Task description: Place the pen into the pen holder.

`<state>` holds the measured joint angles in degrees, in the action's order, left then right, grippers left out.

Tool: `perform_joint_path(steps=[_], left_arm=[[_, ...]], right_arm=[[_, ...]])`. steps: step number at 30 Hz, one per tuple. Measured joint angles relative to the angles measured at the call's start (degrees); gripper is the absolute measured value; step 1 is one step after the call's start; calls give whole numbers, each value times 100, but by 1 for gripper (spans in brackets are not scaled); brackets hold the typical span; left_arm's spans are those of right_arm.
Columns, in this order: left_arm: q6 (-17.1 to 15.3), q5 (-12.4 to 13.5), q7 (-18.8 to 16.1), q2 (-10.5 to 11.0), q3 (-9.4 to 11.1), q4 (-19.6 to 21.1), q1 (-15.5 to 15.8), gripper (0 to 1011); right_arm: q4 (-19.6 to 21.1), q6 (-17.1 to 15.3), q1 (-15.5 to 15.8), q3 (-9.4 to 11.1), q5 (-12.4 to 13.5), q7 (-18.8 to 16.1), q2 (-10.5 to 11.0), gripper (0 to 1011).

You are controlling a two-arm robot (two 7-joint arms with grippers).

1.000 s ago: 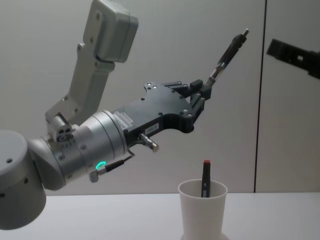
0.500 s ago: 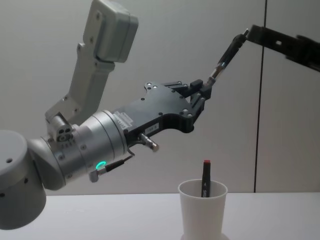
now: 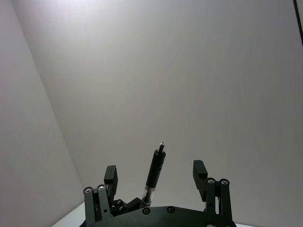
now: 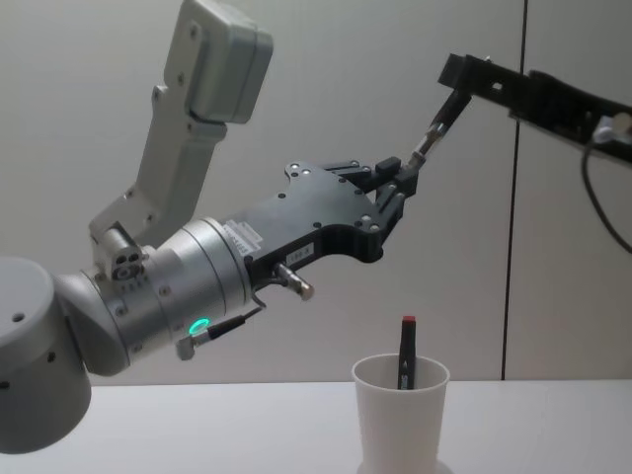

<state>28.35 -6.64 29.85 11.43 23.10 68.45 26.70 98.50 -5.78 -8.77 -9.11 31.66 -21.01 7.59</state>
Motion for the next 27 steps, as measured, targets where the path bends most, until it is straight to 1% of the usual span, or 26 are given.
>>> perform_joint_path(steps=[6,9,11,12,14,16,17,18,19,21,22,23,27], left_arm=[[0,0,-1,0,0,0,0,137],[0,0,-1,0,0,0,0,137],[-1,1,0,0,0,0,0,137],[0,0,-1,0,0,0,0,137],[-1,0,-1,0,0,0,0,137],[0,0,-1,0,0,0,0,137],[-1,0,-1,0,0,0,0,137],[0,0,-1,0,0,0,0,137],[0,1,-1,0,0,0,0,137],[-1,0,0,0,0,0,0,137],[-1,0,-1,0,0,0,0,137],[0,0,-1,0,0,0,0,137],[-1,0,-1,0,0,0,0,137]], right_arm=[[-181,-78,-166,-59,4,0,-90,996],[-239,-93,-220,-77,3,1,-116,933],[-292,-99,-265,-93,2,1,-137,871],[-313,-101,-284,-98,1,1,-145,871],[-356,-103,-319,-110,-1,1,-161,813],[-399,-103,-354,-123,-3,1,-178,733],[-411,-103,-369,-126,-4,2,-184,733],[-436,-103,-387,-136,-4,5,-193,692],[-436,-103,-387,-136,-4,5,-193,680],[-464,-102,-412,-144,-5,14,-202,591],[-472,-100,-420,-146,-5,18,-206,568],[-489,-98,-435,-150,-5,25,-211,507],[-511,-93,-459,-160,-5,39,-218,426]])
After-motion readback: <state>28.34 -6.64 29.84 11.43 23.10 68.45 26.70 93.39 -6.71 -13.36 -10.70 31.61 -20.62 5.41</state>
